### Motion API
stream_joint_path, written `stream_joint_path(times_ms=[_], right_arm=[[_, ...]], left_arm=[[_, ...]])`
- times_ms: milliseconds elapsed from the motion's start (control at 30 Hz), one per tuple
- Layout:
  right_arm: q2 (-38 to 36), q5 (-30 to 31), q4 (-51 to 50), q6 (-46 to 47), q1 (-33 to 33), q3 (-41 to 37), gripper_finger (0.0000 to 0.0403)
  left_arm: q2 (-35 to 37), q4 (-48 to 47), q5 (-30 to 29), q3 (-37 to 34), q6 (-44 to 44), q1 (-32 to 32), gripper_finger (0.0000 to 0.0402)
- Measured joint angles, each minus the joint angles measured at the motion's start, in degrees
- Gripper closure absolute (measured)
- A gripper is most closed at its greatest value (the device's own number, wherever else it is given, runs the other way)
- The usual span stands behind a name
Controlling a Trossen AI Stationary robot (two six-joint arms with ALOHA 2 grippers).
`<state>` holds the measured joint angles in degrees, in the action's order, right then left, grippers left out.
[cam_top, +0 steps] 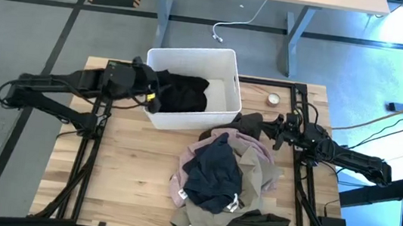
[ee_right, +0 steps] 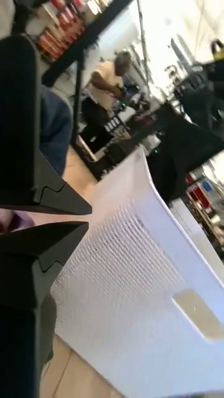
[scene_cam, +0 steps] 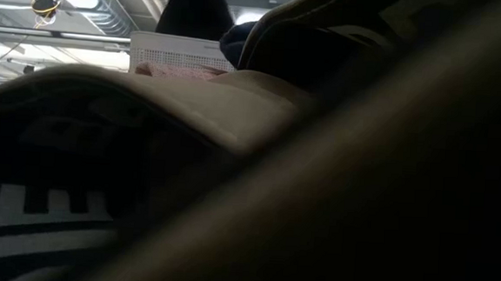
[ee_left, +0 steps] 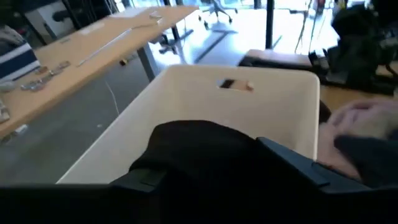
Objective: Sort clothes
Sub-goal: Put the black jacket into the white laundry bin
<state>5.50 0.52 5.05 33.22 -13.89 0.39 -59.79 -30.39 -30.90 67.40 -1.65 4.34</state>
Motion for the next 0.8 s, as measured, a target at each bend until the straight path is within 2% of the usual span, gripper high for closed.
stream_joint_path(times_ms=[167, 267, 400, 533, 667, 800], right_arm=[[0.00, -0.33, 6.32, -0.58, 0.00, 0.18, 0.0356], [0.02, -2.56, 10.04, -1.18, 0.00, 2.77, 0.0350], [0.10, -6.00, 11.48, -4.10, 0.04, 8.82, 0.0309], [2.70, -9.46, 11.13, -7.87, 0.04, 15.51, 0.0250], [8.31, -11.57, 8.15, -12.70, 0.04, 22.30, 0.0206], [16.80, -11.68, 4.50, -19.09, 0.04, 29.22, 0.0186]], left_arm=[[0.22, 0.60, 0.29, -0.87, -1.16, -1.31, 0.0222], [0.20, 6.93, 0.34, -3.07, 1.75, -2.11, 0.0223], [0.20, 8.81, 0.31, -4.16, 1.85, -2.25, 0.0223], [-0.35, 5.11, 0.29, -4.36, -1.81, -2.21, 0.0224], [-0.57, -0.98, 0.31, -4.42, -4.06, -1.43, 0.0223], [-0.49, -5.71, 0.33, -2.69, -4.25, 1.47, 0.0217]])
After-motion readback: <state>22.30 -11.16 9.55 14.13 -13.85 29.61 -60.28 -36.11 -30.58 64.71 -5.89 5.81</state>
